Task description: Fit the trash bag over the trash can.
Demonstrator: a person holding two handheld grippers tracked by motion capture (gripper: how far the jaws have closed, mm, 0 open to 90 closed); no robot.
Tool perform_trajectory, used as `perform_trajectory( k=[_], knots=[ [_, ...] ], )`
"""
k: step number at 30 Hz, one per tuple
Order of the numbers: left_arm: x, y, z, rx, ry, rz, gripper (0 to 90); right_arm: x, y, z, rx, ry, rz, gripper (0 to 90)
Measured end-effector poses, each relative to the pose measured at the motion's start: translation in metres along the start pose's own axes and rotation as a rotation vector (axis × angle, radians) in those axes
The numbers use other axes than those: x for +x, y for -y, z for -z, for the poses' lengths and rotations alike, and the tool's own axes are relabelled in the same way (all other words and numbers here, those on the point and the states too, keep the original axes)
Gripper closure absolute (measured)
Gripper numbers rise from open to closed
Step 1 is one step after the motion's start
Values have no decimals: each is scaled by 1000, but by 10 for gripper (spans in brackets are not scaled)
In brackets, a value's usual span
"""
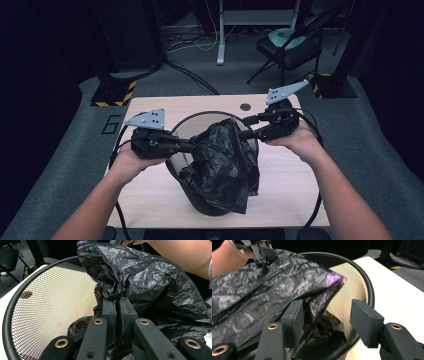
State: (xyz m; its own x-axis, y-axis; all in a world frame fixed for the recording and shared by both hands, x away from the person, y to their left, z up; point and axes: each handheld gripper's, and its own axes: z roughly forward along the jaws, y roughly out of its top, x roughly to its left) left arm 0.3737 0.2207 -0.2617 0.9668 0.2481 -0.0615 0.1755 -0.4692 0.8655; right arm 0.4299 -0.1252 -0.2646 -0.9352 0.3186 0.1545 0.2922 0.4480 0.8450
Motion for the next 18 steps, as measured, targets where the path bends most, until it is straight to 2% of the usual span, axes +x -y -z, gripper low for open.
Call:
perform_trajectory(
  k=[5, 12, 13, 18],
  knots=[
    [0, 0, -2, 11, 7, 0, 841, -1, -7, -5, -31, -21, -7, 408],
    [1, 1, -11, 39, 25, 0, 834, 8, -22, -6, -75, -33, 29, 390],
    [2, 1, -13, 45, 26, -4, 833, 10, -23, -7, -76, -34, 34, 407],
    [3, 0, -20, 52, 30, 6, 819, 22, -31, -11, -75, -73, 104, 654]
  ],
)
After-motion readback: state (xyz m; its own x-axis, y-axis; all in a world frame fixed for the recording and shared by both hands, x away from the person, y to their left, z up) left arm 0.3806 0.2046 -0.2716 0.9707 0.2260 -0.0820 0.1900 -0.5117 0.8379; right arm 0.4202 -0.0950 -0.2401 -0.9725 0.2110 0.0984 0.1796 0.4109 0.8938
